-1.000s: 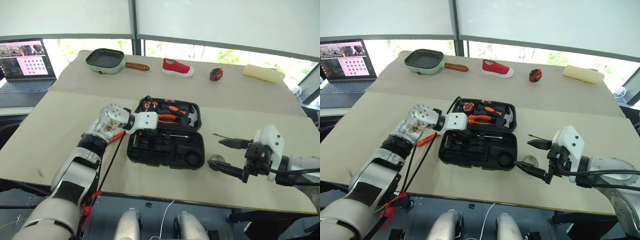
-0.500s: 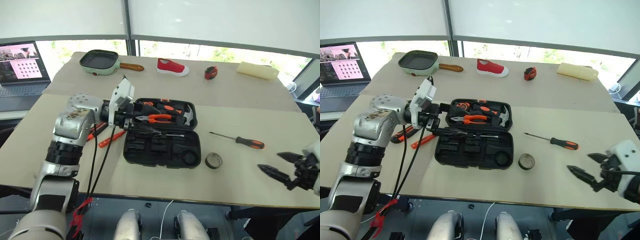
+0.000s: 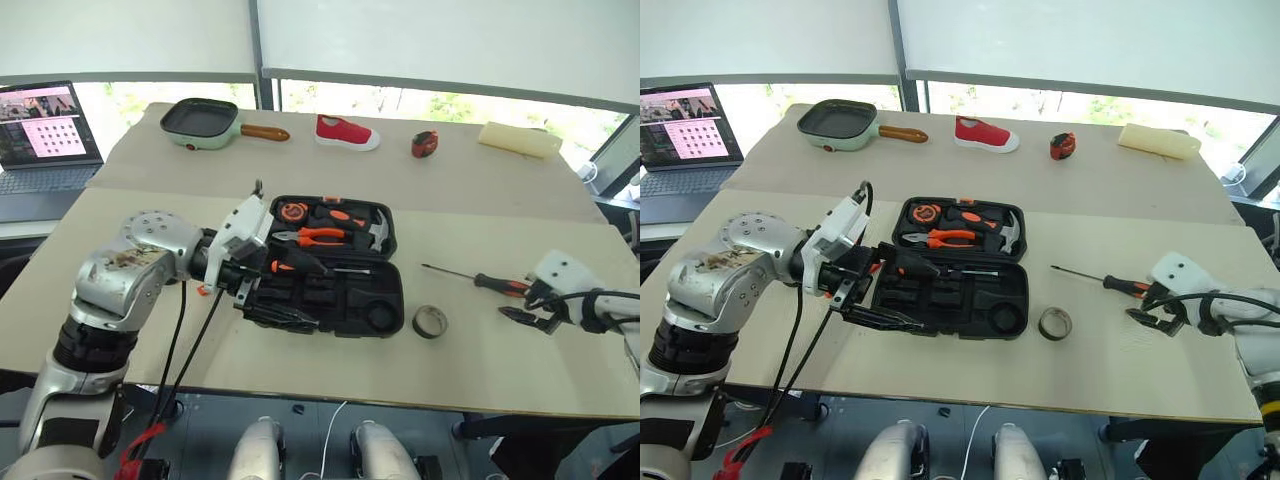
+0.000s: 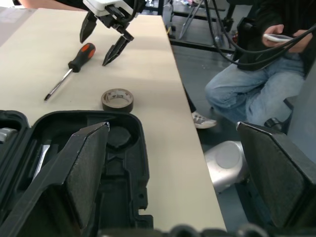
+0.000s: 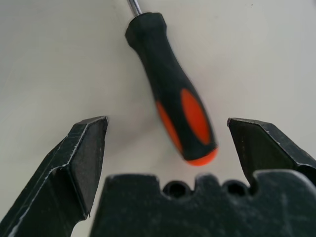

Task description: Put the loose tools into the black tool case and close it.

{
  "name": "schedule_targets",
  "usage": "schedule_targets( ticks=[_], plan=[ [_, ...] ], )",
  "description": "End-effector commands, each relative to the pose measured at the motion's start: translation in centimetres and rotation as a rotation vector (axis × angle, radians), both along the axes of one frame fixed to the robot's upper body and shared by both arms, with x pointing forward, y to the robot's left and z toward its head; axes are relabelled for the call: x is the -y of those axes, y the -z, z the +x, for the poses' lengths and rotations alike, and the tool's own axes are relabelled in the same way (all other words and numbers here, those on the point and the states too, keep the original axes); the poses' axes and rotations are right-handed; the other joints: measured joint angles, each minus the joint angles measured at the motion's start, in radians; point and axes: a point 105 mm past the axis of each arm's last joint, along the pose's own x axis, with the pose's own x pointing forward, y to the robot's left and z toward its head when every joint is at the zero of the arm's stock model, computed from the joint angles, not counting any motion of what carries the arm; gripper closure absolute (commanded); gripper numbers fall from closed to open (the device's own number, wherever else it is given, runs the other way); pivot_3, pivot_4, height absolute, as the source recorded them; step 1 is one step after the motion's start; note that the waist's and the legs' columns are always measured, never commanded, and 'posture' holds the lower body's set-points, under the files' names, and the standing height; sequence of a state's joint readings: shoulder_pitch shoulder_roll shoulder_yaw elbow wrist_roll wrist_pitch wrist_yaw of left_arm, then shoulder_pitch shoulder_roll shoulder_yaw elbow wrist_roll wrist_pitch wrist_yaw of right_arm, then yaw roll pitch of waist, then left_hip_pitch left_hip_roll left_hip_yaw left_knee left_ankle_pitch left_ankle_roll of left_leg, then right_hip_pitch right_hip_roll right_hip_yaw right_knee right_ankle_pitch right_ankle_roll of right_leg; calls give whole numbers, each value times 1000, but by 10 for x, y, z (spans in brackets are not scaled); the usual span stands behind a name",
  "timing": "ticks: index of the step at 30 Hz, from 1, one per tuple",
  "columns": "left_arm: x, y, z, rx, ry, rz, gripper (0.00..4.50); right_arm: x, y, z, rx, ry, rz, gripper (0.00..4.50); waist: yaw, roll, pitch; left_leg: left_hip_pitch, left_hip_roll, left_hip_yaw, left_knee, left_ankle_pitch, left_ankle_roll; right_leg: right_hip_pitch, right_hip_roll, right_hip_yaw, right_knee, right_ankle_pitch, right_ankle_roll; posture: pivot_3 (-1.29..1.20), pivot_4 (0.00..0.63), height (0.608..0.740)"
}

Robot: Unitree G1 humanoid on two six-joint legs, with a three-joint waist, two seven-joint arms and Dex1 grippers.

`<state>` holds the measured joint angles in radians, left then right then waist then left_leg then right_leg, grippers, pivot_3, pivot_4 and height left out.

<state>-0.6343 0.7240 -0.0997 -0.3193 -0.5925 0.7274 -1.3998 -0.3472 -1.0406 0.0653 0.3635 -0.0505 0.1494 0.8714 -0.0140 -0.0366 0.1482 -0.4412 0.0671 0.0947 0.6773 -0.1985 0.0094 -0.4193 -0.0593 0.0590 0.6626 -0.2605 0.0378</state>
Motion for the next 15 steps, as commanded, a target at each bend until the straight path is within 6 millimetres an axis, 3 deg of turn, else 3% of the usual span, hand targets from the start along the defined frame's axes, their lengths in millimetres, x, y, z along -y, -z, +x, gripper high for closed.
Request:
schedule_targets(
  ticks=[1,5,8,12,15],
  plan=[
    [-2,-7,-5,46,-22,-16,61,12,8,3,-24,8,-79,0,-1,0,0,1,0,0,0,0,0,0,0,0,0,0,0,0,150,740],
    [-2,-6,-3,55,-42,-19,21,16,9,9,-3,12,-80,252,-1,-2,0,1,0,0,0,0,0,1,0,0,0,0,0,0,150,740],
    [-2,-7,-1,58,-49,-24,0,14,10,10,-11,4,-53,1080,0,-3,0,1,0,0,0,0,0,2,0,0,0,0,0,0,150,740],
    [-3,-7,4,49,-54,-26,0,13,9,10,-2,2,-37,2589,0,-3,0,1,0,0,0,0,0,1,0,0,0,0,0,0,150,740],
    [-4,-4,7,33,-58,-22,0,12,8,8,-6,2,-5,3337,1,-3,0,1,0,0,0,0,0,1,0,0,0,0,0,0,150,740]
  ],
)
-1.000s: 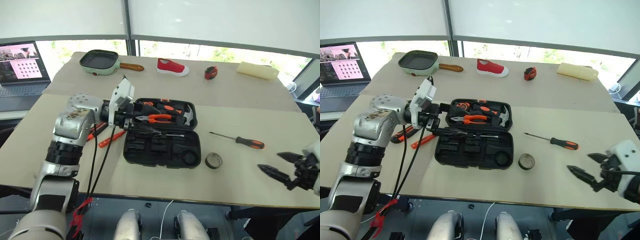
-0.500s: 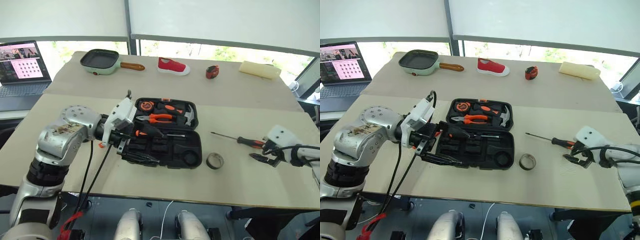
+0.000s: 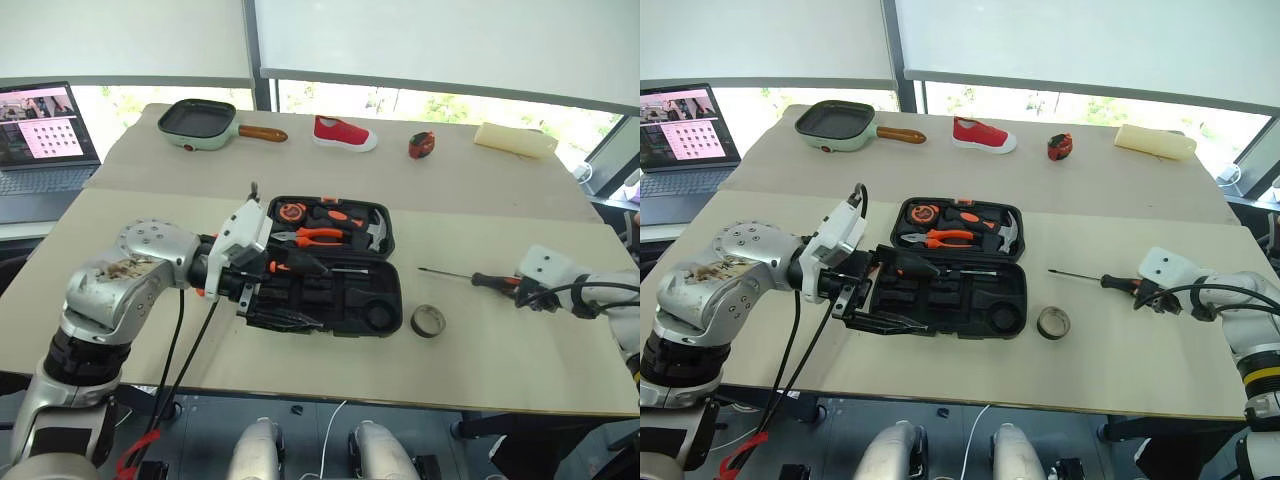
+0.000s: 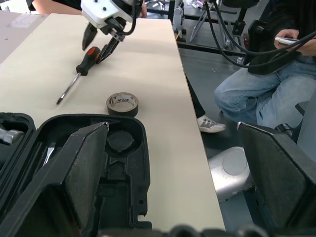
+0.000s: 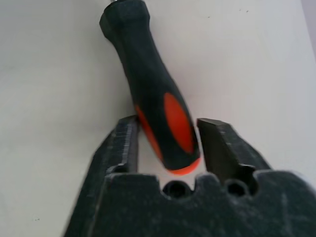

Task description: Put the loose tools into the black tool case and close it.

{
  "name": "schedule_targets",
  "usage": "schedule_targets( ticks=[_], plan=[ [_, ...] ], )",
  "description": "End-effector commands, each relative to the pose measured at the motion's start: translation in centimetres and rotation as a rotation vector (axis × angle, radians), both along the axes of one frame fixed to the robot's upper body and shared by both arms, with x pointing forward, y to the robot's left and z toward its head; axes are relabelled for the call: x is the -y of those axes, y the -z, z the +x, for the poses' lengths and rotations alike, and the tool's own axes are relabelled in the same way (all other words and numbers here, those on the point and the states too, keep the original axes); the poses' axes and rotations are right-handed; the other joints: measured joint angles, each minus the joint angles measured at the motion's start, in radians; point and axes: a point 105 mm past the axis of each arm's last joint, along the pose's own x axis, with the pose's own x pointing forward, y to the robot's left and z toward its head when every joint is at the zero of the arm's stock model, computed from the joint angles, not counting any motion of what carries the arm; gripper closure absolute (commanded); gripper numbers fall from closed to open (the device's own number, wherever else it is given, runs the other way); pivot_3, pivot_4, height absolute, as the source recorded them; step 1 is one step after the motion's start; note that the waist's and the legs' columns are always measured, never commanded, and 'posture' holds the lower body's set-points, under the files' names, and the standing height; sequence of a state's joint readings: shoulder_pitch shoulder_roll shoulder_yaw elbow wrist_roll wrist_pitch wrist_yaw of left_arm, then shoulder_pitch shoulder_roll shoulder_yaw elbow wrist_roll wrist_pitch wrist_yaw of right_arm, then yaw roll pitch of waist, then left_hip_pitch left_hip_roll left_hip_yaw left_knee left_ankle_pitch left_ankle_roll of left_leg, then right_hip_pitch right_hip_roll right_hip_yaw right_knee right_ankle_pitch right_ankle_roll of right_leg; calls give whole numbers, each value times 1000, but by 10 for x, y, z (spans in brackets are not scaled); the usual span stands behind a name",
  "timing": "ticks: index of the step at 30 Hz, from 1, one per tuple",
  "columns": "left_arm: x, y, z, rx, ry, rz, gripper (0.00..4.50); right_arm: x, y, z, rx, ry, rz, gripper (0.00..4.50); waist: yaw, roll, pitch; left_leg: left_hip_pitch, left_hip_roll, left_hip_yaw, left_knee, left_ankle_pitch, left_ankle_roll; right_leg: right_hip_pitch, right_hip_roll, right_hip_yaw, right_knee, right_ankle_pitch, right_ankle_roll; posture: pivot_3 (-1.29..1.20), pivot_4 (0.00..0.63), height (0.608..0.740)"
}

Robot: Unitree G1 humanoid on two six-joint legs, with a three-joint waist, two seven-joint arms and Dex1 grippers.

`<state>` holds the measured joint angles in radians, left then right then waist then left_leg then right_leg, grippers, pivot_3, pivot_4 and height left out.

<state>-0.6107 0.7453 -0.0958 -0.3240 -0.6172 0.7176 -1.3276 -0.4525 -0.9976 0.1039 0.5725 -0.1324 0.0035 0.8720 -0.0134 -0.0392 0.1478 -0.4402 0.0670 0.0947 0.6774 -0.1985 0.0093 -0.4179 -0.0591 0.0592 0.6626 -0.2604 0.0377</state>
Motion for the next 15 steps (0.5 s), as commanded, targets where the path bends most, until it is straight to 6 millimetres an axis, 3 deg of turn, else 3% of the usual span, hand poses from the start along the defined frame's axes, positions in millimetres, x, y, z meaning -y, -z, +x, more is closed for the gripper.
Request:
schedule_targets(
  ticks=[1,5,11,15],
  plan=[
    [-2,-5,4,24,7,-8,0,2,-2,-4,-11,13,46,3346,0,0,0,0,0,0,0,0,0,0,0,0,0,0,0,0,150,740],
    [-11,-1,12,21,-22,14,0,-2,-19,-13,-18,34,193,3377,4,0,0,0,0,0,-1,0,0,0,0,0,0,0,0,0,150,740],
    [-33,-2,17,5,-68,49,0,-40,-76,-17,26,-4,461,3382,-6,4,2,0,0,1,-1,0,0,-2,0,2,1,0,0,0,150,740],
    [-52,-3,9,-22,-95,79,0,-103,-105,-16,12,-221,538,3382,-10,5,3,0,1,1,-2,0,0,-4,1,2,2,0,-1,0,150,740]
  ],
)
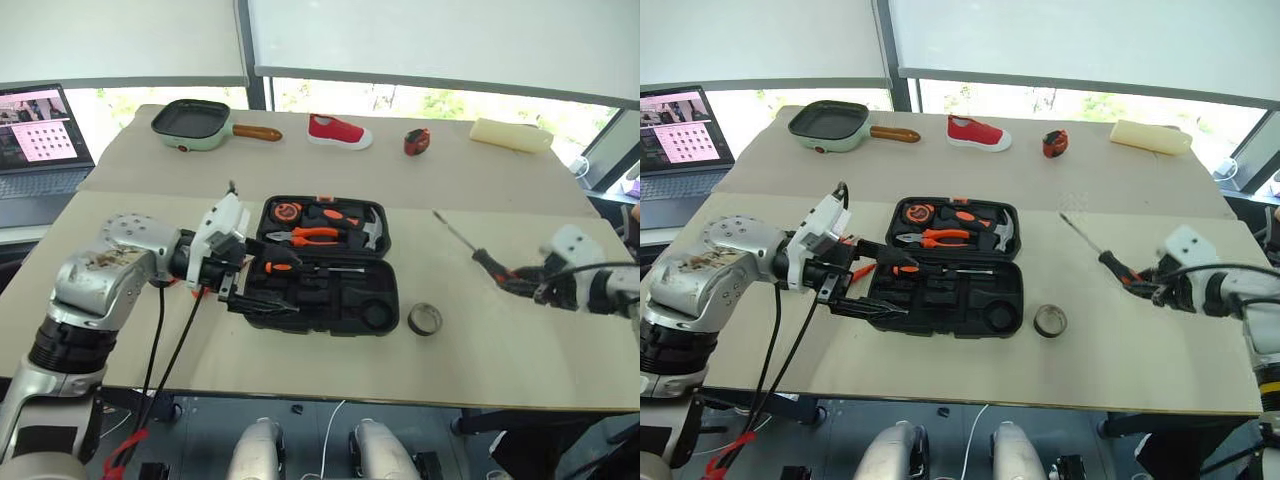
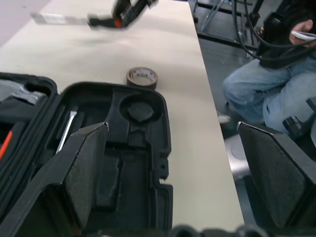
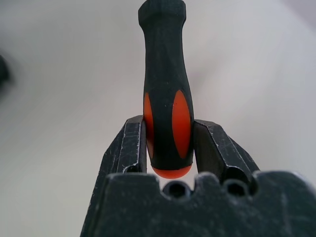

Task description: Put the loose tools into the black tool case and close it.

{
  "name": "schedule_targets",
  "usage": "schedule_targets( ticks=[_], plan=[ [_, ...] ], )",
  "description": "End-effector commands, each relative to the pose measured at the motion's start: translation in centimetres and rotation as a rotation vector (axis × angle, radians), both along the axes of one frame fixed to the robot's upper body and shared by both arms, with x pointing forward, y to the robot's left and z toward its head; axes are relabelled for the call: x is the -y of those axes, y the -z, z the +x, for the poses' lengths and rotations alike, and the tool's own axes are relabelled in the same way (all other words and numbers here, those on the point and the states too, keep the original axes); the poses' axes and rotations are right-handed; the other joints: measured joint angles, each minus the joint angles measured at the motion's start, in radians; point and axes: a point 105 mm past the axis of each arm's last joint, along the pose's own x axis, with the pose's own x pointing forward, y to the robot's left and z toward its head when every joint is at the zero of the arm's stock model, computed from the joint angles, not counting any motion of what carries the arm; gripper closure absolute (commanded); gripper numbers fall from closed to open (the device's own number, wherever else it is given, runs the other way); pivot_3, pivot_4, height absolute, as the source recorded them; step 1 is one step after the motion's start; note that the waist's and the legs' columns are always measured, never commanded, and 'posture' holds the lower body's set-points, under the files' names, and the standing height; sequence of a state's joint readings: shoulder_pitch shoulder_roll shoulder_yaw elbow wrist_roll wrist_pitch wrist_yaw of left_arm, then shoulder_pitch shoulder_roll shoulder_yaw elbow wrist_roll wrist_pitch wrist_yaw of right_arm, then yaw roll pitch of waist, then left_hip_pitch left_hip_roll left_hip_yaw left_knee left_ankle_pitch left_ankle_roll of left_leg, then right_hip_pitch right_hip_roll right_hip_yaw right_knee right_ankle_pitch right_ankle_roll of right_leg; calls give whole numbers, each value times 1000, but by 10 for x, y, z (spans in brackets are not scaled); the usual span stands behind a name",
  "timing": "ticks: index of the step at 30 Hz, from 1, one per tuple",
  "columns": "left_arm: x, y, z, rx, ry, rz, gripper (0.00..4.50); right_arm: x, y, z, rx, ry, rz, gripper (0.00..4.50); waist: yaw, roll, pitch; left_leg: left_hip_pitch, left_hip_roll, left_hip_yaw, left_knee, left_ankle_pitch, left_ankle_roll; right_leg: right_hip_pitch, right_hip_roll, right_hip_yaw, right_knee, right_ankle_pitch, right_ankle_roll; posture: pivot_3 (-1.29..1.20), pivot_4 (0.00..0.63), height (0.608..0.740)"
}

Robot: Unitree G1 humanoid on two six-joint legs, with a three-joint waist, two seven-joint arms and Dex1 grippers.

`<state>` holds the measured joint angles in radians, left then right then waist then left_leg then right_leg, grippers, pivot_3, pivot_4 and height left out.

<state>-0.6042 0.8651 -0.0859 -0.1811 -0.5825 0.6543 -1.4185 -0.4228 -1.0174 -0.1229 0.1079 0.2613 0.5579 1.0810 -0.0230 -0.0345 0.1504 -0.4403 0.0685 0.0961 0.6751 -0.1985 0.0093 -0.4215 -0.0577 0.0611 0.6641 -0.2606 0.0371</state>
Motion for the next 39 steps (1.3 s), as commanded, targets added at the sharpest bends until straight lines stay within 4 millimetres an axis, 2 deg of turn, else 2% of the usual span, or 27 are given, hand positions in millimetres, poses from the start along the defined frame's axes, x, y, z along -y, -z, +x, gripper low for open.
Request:
schedule_targets(
  ticks=[1,3,5,8,12,18,21,30,34,35,38,39],
  plan=[
    [-20,-10,-12,2,-16,11,0,-63,-32,-2,68,-232,35,3382,-3,0,0,0,0,0,0,0,0,0,0,0,0,0,0,0,150,740],
    [-27,-8,-21,-23,-22,30,0,-90,-30,-3,69,-338,-2,3382,-4,0,0,0,1,0,-1,0,0,-1,0,0,0,0,-1,0,150,740],
    [-30,-6,-31,-41,-23,40,0,-108,-23,-4,55,-421,-53,3382,1,0,0,0,1,0,-2,0,0,-1,0,-1,0,-1,-1,0,150,740],
    [-32,-4,-41,-54,-34,46,0,-125,-13,-3,43,-508,-131,3382,17,0,1,-1,0,2,-2,0,0,-2,-2,-1,-1,-1,-1,0,150,740],
    [-34,0,-47,-66,-101,17,0,-142,1,8,26,-597,-225,3382,25,-1,2,-1,0,3,0,0,0,-2,-2,-1,-1,-1,-1,0,150,740],
    [-40,2,-41,-39,-187,5,0,-146,13,18,-15,-651,-305,3382,25,-1,2,-1,1,3,-1,0,0,-2,-2,-2,0,-1,-1,0,150,740],
    [-42,-1,-35,-24,-219,-12,0,-153,20,23,-29,-666,-311,3382,22,-1,2,-1,1,4,-1,0,0,-2,-2,-2,0,-1,-1,0,150,740],
    [-35,-4,-27,1,-198,-16,0,-163,35,30,-38,-668,-332,3382,15,-1,2,-1,1,4,-2,0,0,-2,-1,-2,0,-1,-2,0,150,740],
    [-32,-6,-24,11,-185,-15,0,-167,33,28,-26,-683,-326,3382,11,-1,2,-1,1,4,-2,0,-1,-3,-1,-2,0,-1,-2,0,150,740],
    [-32,-6,-23,13,-183,-14,0,-169,31,28,-17,-684,-320,2601,11,-1,2,-1,1,4,-2,0,-1,-3,-1,-2,0,-1,-2,0,150,740],
    [-32,-7,-20,19,-179,-11,0,-177,17,28,22,-679,-277,1933,11,-1,2,-1,1,4,-2,0,-1,-3,-1,-2,0,-1,-2,0,150,740],
    [-32,-7,-20,20,-177,-11,0,-179,13,28,33,-677,-259,1480,11,-1,2,-1,1,4,-2,0,-1,-3,-1,-2,0,-1,-2,0,150,740]
  ],
)
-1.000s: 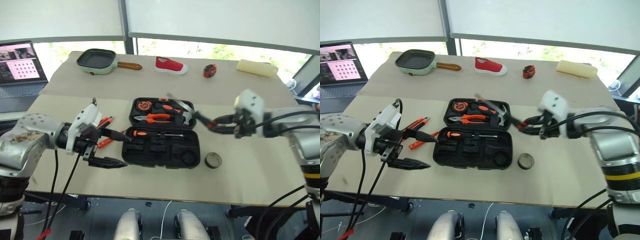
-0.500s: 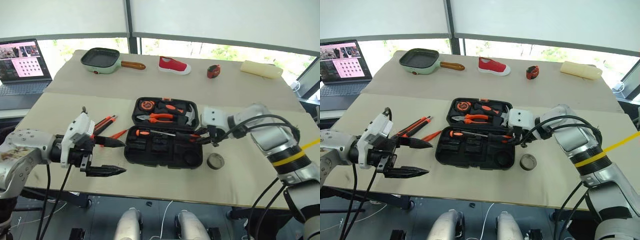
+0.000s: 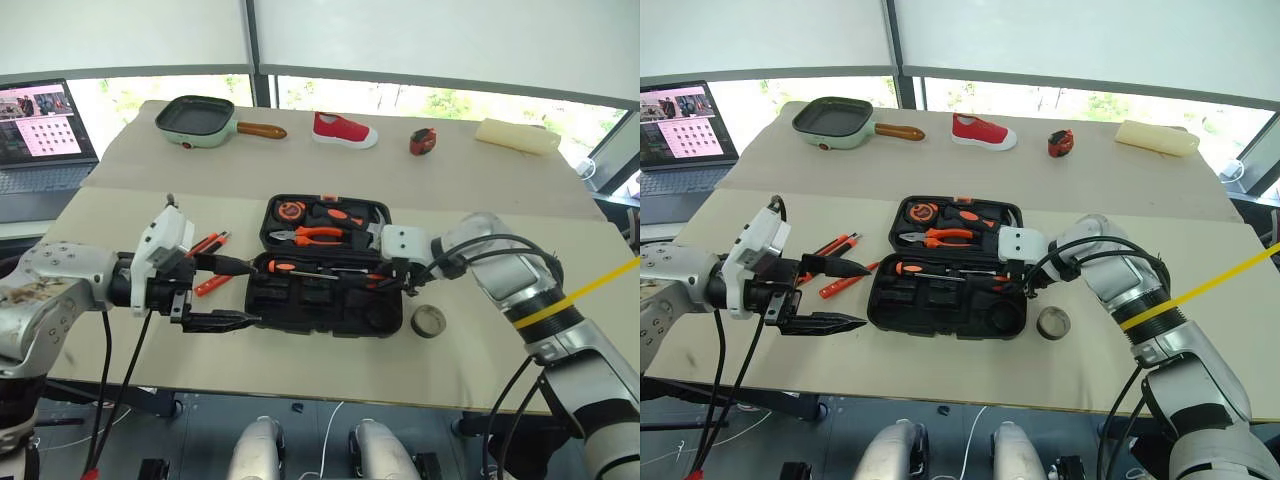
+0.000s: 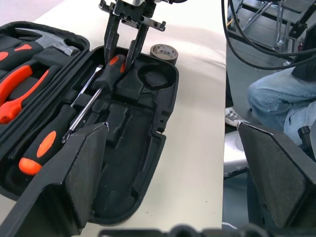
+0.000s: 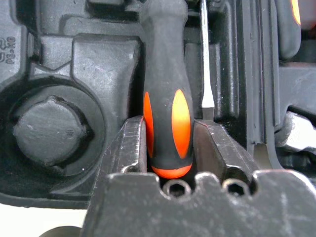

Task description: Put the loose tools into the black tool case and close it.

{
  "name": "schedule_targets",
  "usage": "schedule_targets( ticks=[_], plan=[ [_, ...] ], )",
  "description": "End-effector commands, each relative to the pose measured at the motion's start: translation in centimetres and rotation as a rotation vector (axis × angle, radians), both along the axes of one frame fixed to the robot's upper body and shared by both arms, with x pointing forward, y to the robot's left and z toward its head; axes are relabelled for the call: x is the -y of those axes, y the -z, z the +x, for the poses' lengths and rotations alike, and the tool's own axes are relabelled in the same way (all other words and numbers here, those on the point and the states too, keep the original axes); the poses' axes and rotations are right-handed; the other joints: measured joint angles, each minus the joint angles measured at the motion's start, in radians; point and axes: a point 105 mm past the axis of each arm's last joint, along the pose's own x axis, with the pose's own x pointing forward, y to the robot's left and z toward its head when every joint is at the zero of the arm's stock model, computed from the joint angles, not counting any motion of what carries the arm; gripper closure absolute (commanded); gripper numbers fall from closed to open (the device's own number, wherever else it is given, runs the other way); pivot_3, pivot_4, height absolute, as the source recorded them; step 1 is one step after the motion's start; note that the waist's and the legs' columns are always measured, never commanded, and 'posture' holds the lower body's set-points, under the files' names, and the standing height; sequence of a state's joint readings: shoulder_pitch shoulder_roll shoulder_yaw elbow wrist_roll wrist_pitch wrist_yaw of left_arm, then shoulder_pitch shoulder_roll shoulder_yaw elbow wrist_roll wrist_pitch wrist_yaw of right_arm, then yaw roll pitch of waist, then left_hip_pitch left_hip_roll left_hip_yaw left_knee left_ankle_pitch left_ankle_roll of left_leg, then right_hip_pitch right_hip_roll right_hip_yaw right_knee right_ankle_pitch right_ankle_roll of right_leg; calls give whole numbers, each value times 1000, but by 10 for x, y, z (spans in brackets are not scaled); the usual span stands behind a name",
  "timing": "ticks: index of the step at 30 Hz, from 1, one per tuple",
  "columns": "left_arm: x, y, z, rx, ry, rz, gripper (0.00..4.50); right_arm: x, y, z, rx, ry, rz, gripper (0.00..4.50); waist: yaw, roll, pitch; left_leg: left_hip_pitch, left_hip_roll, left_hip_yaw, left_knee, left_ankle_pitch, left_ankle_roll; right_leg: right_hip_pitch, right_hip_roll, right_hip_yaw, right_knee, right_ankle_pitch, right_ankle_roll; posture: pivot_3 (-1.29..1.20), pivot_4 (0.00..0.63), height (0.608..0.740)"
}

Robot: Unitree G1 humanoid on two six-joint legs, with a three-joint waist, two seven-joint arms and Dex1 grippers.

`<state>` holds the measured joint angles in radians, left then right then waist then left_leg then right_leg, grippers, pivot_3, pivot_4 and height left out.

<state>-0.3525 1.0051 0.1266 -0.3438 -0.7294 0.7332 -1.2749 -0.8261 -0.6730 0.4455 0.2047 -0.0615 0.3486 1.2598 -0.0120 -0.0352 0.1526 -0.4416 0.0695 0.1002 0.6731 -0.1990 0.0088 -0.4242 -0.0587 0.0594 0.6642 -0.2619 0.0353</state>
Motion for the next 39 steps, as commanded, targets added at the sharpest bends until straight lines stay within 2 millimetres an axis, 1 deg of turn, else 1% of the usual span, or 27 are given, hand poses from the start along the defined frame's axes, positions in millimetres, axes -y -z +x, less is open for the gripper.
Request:
schedule_targets(
  ticks=[1,3,5,6,7,9,10,11,12,16,17,18,23,25,28,32,35,39],
  plan=[
    [2,-7,3,48,21,3,0,-16,-33,0,63,-13,102,1144,0,0,0,0,0,0,0,0,0,0,0,0,0,0,0,0,150,740],
    [2,-6,4,50,23,6,0,-20,-39,0,58,5,148,438,-1,0,0,0,0,0,0,0,0,0,0,0,0,0,0,0,150,740],
    [2,-4,5,51,26,13,0,-22,-41,-1,45,22,180,438,0,0,0,0,0,0,0,0,0,0,0,0,0,0,0,0,150,740],
    [2,-3,5,53,28,16,0,-23,-41,-1,41,32,193,791,0,0,0,0,0,0,0,0,0,0,0,0,0,0,0,0,150,740],
    [2,-2,6,54,30,19,0,-24,-39,-1,38,44,202,928,0,0,0,0,0,0,0,0,0,0,0,0,0,0,0,0,150,740],
    [2,-1,6,57,35,24,0,-25,-36,0,32,68,219,1695,0,0,0,0,0,0,0,0,0,0,0,0,0,0,0,0,150,740],
    [2,-1,6,59,37,26,0,-27,-34,1,27,81,232,2299,1,0,0,0,0,0,0,0,0,0,0,0,0,0,0,0,150,740],
    [2,-2,7,61,38,27,0,-28,-33,1,23,90,245,2357,1,0,0,0,0,0,0,0,0,0,0,0,0,0,0,0,150,740],
    [2,-2,8,63,39,27,0,-31,-30,1,16,99,260,2639,1,0,0,0,0,0,0,0,0,0,0,0,0,0,0,0,150,740],
    [3,-2,11,70,42,29,0,-37,-21,-1,-1,114,275,3945,0,0,0,0,0,0,0,0,0,0,0,0,0,0,0,0,150,740],
    [3,-2,12,71,43,29,0,-38,-17,-2,-7,117,274,4349,0,0,0,0,0,0,0,0,0,0,0,0,0,0,0,0,150,740],
    [3,-2,12,72,44,29,0,-39,-14,-3,-17,117,270,4430,0,0,0,0,0,0,0,0,0,0,0,0,0,0,0,0,150,740],
    [4,-1,12,75,46,29,0,-41,9,-6,-38,124,214,4430,0,0,0,0,0,0,0,0,0,0,0,0,0,0,0,0,150,740],
    [4,-1,13,76,46,29,0,-42,19,-11,-44,104,179,4430,0,0,0,0,0,0,0,0,0,0,0,0,0,0,0,0,150,740],
    [4,-1,14,79,45,28,0,-47,26,-16,-46,82,162,4430,-1,0,0,0,0,0,-1,0,0,0,0,0,0,0,0,0,150,740],
    [4,-1,16,82,40,26,0,-50,27,-16,-29,75,162,4430,-3,0,0,1,0,0,-1,0,0,0,0,0,0,0,0,0,150,740],
    [4,-1,18,84,40,23,0,-51,22,-11,-2,85,173,4430,-5,-1,0,1,0,0,-1,0,0,0,0,0,0,0,0,0,150,740],
    [4,0,19,84,32,20,0,-52,2,-5,51,92,220,4430,-7,-1,0,1,0,0,-1,0,0,0,1,0,0,0,0,0,150,740]
  ],
)
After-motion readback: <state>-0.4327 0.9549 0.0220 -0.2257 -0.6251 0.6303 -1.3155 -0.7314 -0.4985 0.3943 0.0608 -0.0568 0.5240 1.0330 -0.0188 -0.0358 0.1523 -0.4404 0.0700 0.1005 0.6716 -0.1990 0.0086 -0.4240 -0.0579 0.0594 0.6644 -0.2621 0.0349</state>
